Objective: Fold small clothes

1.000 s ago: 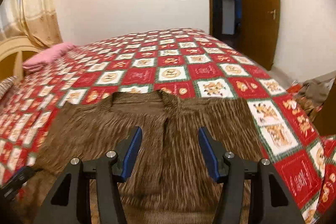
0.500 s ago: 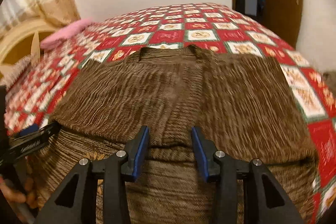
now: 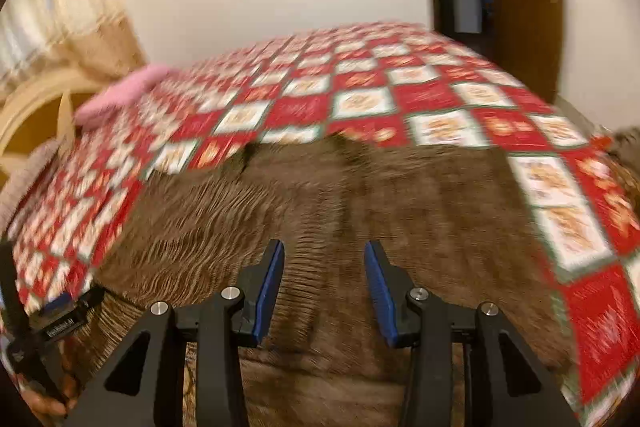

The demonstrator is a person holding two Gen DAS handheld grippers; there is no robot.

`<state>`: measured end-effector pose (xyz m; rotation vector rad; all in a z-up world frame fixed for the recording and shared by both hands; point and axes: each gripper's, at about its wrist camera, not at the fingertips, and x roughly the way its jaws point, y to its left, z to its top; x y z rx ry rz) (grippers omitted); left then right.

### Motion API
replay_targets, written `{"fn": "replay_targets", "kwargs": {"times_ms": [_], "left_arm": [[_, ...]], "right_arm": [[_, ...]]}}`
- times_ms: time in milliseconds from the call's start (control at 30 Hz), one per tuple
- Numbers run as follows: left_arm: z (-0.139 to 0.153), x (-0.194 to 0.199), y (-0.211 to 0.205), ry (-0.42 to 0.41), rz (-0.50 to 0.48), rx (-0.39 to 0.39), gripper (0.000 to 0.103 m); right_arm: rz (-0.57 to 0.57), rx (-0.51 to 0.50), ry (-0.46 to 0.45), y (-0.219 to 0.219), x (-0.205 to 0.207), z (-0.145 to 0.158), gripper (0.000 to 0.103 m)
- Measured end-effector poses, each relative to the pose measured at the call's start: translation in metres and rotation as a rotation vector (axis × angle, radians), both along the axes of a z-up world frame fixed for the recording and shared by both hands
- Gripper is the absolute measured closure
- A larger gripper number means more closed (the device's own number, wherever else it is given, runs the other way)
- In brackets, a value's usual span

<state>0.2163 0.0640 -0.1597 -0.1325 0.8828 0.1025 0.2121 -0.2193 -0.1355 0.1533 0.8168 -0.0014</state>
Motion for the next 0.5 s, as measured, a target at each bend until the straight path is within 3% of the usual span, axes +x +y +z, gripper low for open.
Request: {"fn": "replay_targets", "kwargs": {"times_ms": [33,100,200,267,367,500], "left_arm": [[0.002,0.001,-0.008,0.002,-0.003,0.000,0.000],[0.002,0.003,-0.009,-0.001,-0.008,-0.013,0.000],[0.005,-0.001,-0.006,-0.023,-0.036,-0.080,0.000],[0.008,-0.009,0.000,-0.035,-0.085,-0.132,0.000],[0.014,-0.034,0.008,-0.050,-0.161,-0.143,0.000],[0.024,-0.070,0.026,-0.080,-0.251,-0.198,0.000]], "right_arm": [[0.005,-0.021,0.067,0.006,0.009,-0.014,0.060],[0.003,-0.067,0.050,0.014,0.004,-0.009,0.059],[-0.010,-0.010,0.010,0.006,-0.020,0.010,0.060],[-0.017,0.008,-0.047,-0.004,-0.052,0.032,0.060],[-0.043,-0.026,-0.137,-0.022,-0.108,0.059,0.059],[-0.097,-0.064,-0.168,-0.051,-0.183,0.078,0.055]]}}
